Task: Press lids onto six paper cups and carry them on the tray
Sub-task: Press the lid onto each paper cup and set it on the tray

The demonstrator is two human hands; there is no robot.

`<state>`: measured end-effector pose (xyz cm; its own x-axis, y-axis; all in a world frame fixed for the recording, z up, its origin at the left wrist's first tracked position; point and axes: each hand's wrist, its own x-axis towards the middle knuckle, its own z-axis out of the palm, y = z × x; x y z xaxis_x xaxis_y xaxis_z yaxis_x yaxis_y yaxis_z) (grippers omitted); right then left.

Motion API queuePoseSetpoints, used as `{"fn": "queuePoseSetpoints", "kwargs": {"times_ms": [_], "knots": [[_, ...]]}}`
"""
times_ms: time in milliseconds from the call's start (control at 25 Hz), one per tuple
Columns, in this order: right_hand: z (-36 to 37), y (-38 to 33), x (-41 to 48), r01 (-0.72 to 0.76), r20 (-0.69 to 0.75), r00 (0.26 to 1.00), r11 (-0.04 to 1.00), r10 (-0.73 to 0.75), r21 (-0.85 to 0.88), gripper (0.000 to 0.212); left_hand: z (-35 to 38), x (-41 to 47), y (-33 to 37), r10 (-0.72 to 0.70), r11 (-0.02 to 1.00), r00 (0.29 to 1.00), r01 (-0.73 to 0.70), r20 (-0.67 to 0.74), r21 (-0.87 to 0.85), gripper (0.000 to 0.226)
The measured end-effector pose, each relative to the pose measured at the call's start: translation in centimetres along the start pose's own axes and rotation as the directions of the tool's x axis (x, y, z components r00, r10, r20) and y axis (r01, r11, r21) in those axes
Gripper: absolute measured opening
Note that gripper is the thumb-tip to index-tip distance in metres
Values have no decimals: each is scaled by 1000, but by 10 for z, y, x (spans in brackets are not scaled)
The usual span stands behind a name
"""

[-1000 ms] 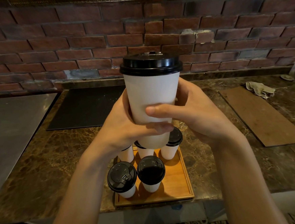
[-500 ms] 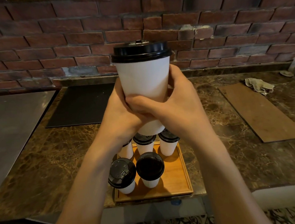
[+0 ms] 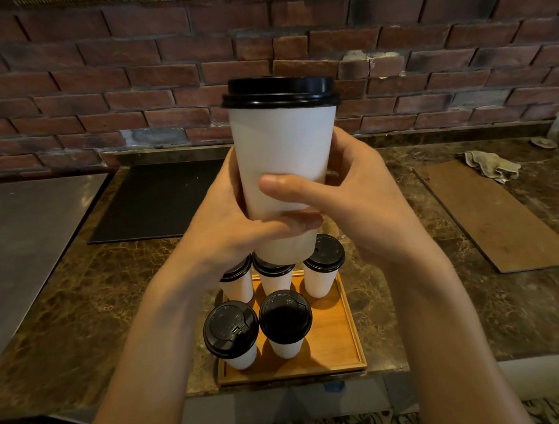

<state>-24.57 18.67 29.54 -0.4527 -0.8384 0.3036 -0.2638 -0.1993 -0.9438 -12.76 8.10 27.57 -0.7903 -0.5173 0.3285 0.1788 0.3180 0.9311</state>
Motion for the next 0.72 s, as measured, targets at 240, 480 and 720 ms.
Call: {"fn": "queuePoseSetpoints", "kwargs": {"times_ms": [240,480,720], "knots": [[-8,2,2,-30,102,994,998,25,57,63,1,-2,0,18,1000,999,-16,51,-27,80],[-6,-1,0,-21,57,998,999,24,-49,70,6,-1,-5,26,1000,999,-26,-40,12,83],[7,-4,-3,-54,-100,994,974,33,-220,83,16,4,-7,51,999,987,-48,-151,23,74]]}}
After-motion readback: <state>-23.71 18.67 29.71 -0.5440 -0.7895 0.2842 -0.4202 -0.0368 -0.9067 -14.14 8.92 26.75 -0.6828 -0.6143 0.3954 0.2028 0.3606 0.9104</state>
